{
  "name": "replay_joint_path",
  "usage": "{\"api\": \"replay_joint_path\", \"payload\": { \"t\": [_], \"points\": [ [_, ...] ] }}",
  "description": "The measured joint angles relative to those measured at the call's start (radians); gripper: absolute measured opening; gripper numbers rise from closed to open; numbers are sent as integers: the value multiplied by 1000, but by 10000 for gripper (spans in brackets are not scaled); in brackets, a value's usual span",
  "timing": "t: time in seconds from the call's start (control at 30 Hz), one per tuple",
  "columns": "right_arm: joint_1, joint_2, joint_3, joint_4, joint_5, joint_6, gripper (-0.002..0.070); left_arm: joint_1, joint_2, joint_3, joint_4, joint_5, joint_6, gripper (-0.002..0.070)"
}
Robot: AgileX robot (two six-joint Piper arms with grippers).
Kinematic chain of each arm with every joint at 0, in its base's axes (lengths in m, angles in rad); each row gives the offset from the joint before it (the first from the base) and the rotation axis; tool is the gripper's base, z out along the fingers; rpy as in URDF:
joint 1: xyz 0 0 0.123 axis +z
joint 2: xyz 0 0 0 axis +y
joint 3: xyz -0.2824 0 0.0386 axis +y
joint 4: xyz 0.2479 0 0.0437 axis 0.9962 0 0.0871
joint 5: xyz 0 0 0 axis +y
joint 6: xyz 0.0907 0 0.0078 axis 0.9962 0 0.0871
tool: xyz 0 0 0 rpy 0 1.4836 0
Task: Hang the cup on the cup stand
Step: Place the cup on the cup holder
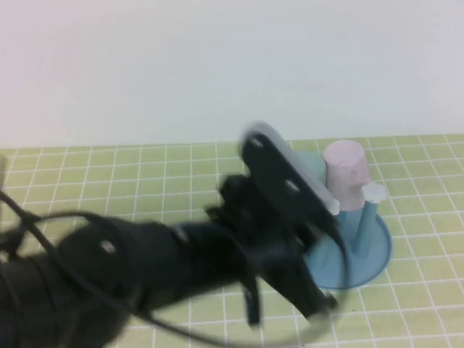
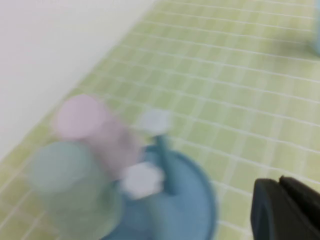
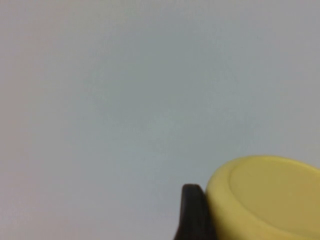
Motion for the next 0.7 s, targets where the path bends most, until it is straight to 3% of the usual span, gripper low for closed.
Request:
{"api": "replay_joint_path", "payload": {
  "t": [0.13, 0.23, 0.4, 0.5, 0.7],
  "points": [
    [0, -2, 0, 0, 85, -191, 499, 188, -2, 0, 5, 146, -9, 0],
    [0, -2, 0, 0, 158, -310, 499, 353, -2, 0, 75, 363, -62, 0],
    [0, -2, 0, -2, 238, -438, 499, 610, -2, -21, 372, 643, -300, 0],
    [0, 5, 0, -6, 294, -462, 499, 737, -17, -21, 441, 709, -396, 0],
    [0, 117, 0, -16, 424, -477, 499, 915, -126, -21, 453, 730, -583, 0]
  ]
}}
